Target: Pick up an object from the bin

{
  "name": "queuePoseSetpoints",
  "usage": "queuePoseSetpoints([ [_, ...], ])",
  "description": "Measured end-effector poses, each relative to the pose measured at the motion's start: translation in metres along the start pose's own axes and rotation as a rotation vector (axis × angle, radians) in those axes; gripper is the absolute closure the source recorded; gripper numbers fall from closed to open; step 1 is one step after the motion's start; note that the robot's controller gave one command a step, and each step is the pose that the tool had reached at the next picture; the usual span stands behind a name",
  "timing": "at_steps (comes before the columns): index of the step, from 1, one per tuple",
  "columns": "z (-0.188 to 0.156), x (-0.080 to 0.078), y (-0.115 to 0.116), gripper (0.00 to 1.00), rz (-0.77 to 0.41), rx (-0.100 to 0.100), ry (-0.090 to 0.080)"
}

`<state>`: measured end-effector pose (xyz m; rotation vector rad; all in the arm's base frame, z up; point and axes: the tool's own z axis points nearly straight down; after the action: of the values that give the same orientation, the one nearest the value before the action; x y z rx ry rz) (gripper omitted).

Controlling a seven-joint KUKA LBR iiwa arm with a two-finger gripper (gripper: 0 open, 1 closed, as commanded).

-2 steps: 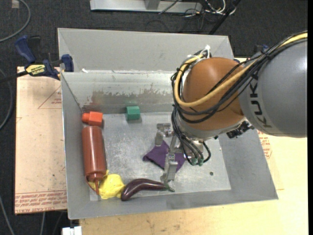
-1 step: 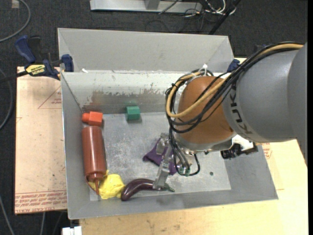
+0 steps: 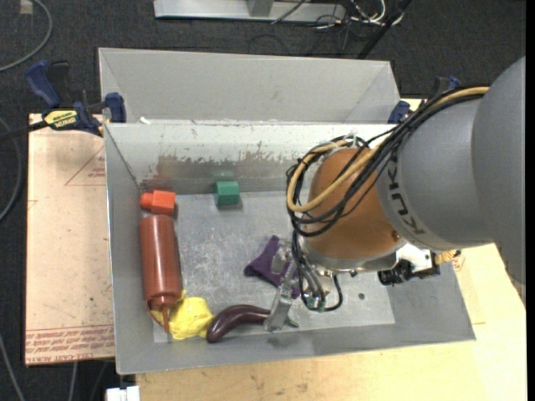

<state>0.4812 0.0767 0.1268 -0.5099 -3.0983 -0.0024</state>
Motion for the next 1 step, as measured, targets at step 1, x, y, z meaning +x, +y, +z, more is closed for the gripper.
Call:
queuePoseSetpoints([
  [1,0.0158,-0.0278,-0.0044,1.0,-0.075,-0.003,-0.006],
])
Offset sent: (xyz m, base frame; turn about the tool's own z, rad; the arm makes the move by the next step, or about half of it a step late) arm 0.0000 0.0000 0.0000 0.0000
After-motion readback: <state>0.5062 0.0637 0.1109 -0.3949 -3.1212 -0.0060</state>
